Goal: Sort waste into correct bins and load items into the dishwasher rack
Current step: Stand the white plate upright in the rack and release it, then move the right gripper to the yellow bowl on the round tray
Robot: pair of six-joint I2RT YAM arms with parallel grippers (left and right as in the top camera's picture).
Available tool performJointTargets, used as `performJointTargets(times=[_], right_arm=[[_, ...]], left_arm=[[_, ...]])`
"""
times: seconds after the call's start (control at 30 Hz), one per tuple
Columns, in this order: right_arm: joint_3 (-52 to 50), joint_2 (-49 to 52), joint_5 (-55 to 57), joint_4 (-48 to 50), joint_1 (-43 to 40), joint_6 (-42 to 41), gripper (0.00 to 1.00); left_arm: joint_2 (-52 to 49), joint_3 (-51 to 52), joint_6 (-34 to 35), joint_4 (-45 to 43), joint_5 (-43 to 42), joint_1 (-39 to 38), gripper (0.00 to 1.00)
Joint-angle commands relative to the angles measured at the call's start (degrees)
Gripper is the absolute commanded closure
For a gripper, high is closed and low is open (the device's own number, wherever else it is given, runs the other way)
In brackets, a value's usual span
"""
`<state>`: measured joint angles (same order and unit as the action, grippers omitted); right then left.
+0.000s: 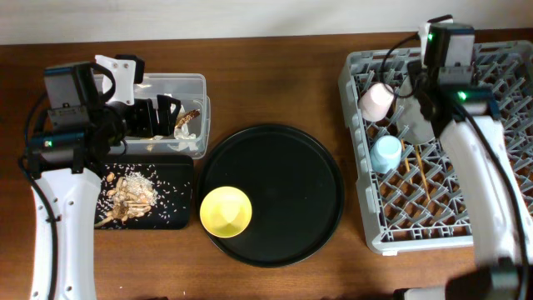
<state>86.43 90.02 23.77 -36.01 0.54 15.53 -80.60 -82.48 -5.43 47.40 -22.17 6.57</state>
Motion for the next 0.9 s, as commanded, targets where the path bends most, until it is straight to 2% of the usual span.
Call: performJointTargets(times=[0.0,0.1,0.23,0.37,0.53,0.8,0.87], right_arm=[[0.5,-6.1,-24.6,-11.2,5.9,-18.2,0.29],[0.5,-7.0,-46.8,-23.9,12.0,-19.7,0.28],[-1.9,-6.4,-55.1,-28.3,21.5,-19.7,0.3],[-6.0,-6.4,-55.0,-25.9,33.2,-19.7,0.28],[-11.1,-6.3,-51.3,-15.8,45.7,-19.7,0.26],[-21.2,-2.8,-34.6,6.4,58.3,-19.7,0.27],[-22.4,-0.2,-32.9,10.0,59.7,-19.7,0.32]], left_arm=[[0.3,-0.8,-0.7,-0.1,0.2,0.3,0.01],[0.3,-0.8,-0.7,-0.1,0.2,0.3,0.01],[0.3,-0.8,-0.7,-0.1,0.2,0.3,0.01],[0.3,-0.8,-0.7,-0.1,0.2,0.3,0.01],[0.3,-0.8,-0.7,-0.1,0.2,0.3,0.01],[0.3,-0.8,-0.7,-0.1,0.2,0.3,0.01],[0.3,-0.8,-0.7,-0.1,0.2,0.3,0.01]])
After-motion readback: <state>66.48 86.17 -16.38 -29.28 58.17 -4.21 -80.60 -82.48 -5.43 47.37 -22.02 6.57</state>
